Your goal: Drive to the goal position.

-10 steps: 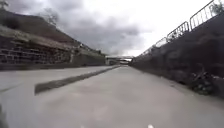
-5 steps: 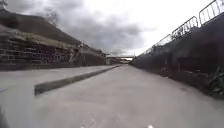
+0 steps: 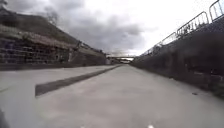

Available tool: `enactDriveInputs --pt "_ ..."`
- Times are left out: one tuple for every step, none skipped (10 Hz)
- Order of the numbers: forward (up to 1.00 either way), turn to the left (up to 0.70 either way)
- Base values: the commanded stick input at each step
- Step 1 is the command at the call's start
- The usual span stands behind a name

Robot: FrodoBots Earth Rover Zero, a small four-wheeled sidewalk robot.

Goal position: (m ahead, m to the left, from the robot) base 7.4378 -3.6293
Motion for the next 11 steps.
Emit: enactDriveInputs --pt "0.7 0.0" --pt "0.7 0.0" --pt "0.7 0.0" --pt "0.7 0.0" --pt "0.7 -0.27" --pt "0.7 -0.27" --pt "0.7 -0.27" --pt "0.7 0.0" --pt "0.7 0.0" --pt "0.7 0.0" --pt "0.7 0.0"
